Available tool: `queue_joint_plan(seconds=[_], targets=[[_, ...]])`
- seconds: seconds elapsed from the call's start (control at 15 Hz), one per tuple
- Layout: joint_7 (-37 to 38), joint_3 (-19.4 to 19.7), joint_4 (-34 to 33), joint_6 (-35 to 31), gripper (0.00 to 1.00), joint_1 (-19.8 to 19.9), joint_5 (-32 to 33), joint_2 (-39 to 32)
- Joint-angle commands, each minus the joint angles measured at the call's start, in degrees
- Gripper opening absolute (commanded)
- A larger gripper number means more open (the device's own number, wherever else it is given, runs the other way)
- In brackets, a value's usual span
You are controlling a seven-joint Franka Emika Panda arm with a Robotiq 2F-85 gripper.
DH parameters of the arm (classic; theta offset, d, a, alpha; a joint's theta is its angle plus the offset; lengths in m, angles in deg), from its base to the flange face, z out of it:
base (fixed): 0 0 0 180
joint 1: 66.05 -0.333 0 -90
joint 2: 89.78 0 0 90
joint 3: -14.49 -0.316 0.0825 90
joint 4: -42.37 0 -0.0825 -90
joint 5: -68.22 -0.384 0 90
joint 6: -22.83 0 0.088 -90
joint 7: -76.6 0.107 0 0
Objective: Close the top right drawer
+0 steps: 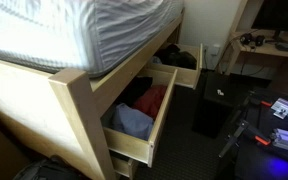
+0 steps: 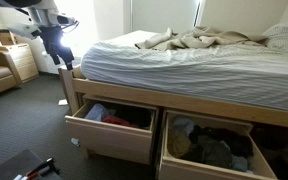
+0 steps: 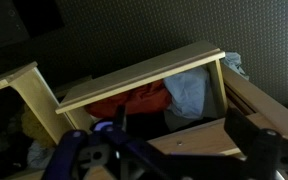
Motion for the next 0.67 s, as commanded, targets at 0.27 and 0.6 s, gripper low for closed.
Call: queue_joint_plan(seconds=[0.27,0.6], targets=[[6.16,-0.38,-0.62,-5.71,1.00,2.48,-0.39,-2.22],[11.22,5.11,2.36,-15.70,1.00,9.84,1.82,-10.00]])
